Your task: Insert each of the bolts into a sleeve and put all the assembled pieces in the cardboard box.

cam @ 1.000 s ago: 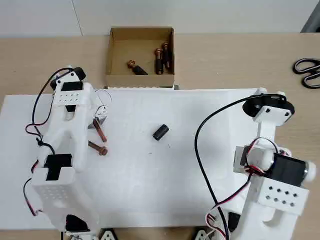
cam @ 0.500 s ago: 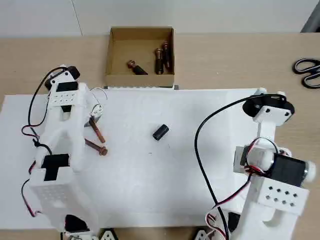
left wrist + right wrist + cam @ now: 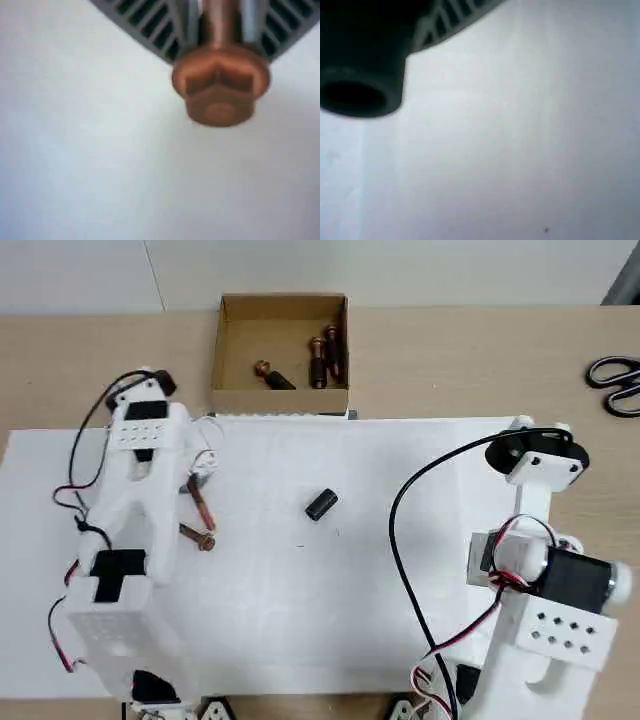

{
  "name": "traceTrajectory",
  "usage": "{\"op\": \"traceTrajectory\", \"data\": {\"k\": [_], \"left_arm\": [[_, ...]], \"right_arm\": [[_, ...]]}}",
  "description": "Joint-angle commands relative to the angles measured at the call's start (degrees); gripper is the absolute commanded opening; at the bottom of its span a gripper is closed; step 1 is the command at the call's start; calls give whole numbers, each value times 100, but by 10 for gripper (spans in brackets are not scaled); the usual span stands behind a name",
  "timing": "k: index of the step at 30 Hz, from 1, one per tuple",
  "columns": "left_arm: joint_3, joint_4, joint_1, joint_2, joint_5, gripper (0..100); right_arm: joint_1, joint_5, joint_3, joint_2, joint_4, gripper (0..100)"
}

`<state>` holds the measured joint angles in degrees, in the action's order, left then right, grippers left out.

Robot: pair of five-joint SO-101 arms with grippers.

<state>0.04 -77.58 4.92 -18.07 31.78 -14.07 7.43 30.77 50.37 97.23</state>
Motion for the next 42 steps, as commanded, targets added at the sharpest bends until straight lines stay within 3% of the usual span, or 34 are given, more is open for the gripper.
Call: {"op": "traceTrajectory", "data": {"k": [1, 15, 23, 29, 42], "left_arm": [[-620, -360, -431, 1064, -53, 5], [-1059, -633, -1477, 3657, -62, 5], [-207, -580, -1662, 5811, -352, 5], [1648, 343, -1442, 7481, -352, 5], [5719, 3226, -1512, 10620, -343, 5]], "right_arm": [[40, -44, -132, 110, -48, 4], [1314, -26, -1037, 207, 163, 4], [2211, -18, -334, 2044, 48, 3], [2571, -44, 897, 3424, -840, 3], [4084, -44, 3473, 5349, -2176, 3]]}}
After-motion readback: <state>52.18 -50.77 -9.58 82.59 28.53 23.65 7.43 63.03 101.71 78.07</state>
